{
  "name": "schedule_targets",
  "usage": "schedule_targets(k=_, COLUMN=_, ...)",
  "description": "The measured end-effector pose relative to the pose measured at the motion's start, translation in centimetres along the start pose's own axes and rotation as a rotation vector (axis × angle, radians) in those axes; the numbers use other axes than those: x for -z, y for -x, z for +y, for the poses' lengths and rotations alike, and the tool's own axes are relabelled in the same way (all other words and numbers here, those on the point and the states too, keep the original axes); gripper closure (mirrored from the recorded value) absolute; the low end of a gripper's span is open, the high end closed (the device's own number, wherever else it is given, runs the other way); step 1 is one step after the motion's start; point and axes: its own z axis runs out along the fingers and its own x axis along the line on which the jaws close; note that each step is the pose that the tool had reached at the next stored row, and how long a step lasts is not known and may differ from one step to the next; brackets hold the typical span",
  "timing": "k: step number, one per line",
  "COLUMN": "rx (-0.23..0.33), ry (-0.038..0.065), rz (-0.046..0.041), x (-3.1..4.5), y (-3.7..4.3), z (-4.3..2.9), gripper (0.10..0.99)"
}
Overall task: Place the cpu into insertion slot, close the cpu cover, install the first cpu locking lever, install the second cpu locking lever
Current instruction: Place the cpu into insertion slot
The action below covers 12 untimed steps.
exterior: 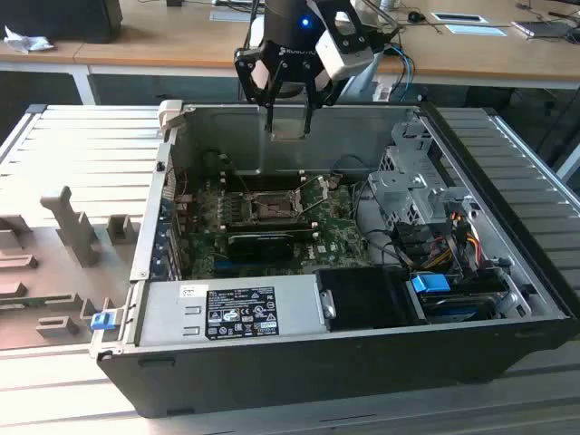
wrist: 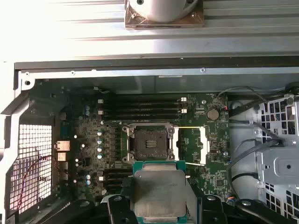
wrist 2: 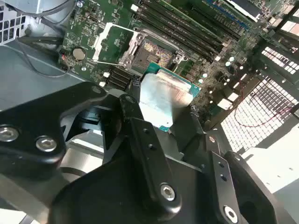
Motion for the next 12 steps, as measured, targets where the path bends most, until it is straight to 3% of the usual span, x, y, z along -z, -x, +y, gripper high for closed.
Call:
schedule_targets(k=2, rx=-0.015, ry=0.0, rz=-0.0013, x=0.01, y=0.0, z=0.0, gripper=0.557)
schedule_targets(k=5, rx=-0.083, ry=0.002, rz=-0.0074, x=-0.02, y=0.0, z=0.0, gripper=0.557)
schedule_targets(k=12, rx=-0.088, ry=0.002, rz=-0.0078, x=-0.21, y=0.0, z=-0.02, gripper=0.557)
